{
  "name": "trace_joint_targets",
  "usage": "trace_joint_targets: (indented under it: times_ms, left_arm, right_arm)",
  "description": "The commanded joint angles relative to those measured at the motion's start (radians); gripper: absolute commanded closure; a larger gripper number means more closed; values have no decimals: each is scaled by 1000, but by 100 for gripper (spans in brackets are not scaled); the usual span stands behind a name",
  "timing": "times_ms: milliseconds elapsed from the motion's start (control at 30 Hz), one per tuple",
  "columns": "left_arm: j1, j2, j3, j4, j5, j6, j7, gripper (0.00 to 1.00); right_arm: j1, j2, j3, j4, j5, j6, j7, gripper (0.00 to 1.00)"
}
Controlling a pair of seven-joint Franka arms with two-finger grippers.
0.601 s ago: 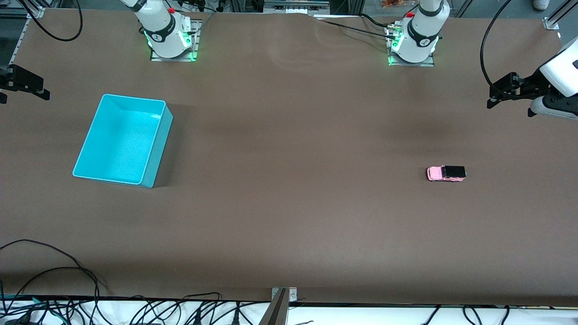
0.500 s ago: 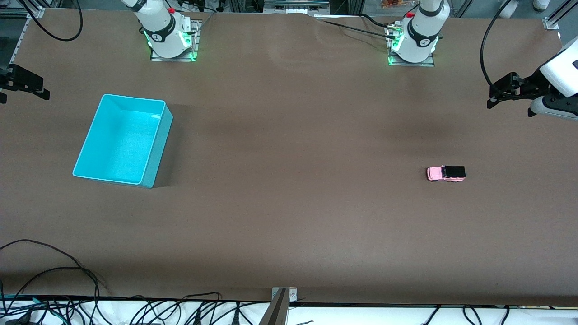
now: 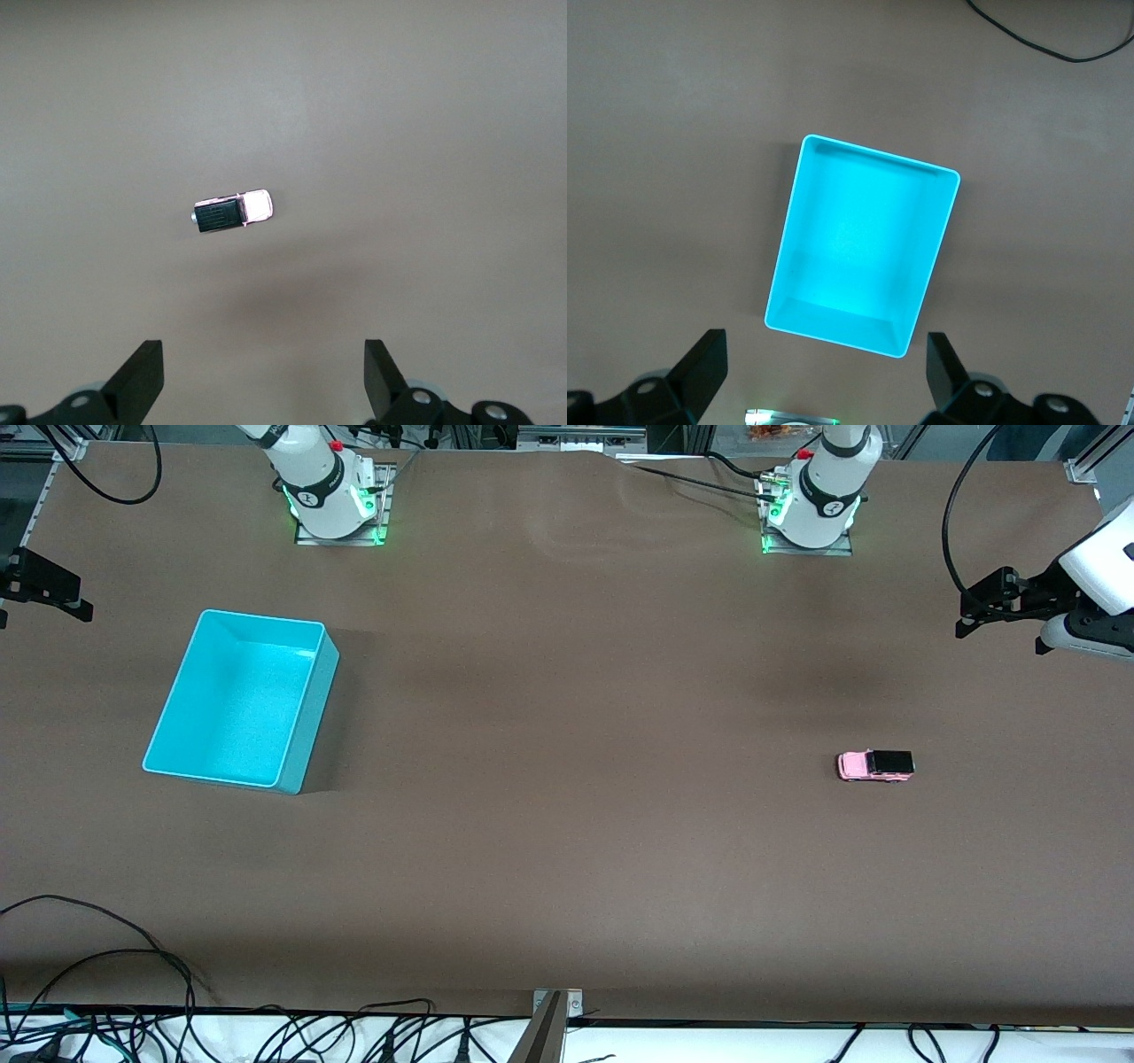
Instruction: Wind and store pink jeep toy
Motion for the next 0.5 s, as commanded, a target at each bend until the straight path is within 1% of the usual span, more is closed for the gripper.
trace_joint_targets:
  times_ms: [0,334,467]
  left_arm:
    - [0,-2,4,8,-27,-15,-8,0]
    - [2,-2,4,8,-27,-15,-6,0]
    - [2,-2,4,8,-27,-15,-6,0]
  right_arm:
    - [-2,6,6,20,-14,-10,10,0]
    - [3,4,10,20,-10,-5,9,0]
    - [8,3,27,20,-11,-10,13,0]
